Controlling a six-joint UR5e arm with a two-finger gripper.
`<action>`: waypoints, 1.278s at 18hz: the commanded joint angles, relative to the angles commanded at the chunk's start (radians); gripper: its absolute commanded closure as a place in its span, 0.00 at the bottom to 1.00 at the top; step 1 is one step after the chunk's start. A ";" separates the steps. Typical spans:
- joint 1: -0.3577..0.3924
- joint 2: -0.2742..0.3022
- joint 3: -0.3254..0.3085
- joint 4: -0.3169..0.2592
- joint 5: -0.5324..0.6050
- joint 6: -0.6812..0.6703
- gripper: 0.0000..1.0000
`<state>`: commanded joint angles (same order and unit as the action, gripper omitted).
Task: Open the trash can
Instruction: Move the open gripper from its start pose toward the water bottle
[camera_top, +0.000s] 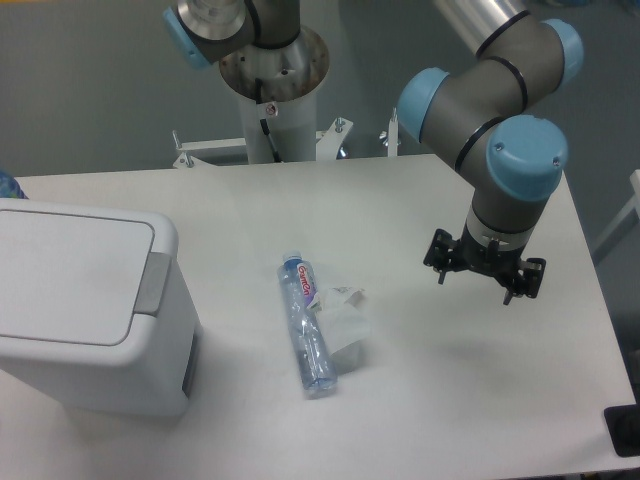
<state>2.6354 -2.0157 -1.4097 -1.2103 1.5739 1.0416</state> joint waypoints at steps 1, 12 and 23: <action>0.000 0.000 0.002 0.000 0.000 0.000 0.00; -0.021 -0.005 0.021 0.005 -0.023 -0.023 0.00; -0.089 0.006 0.009 0.012 -0.031 -0.090 0.00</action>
<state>2.5465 -2.0095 -1.4005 -1.1980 1.5432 0.9513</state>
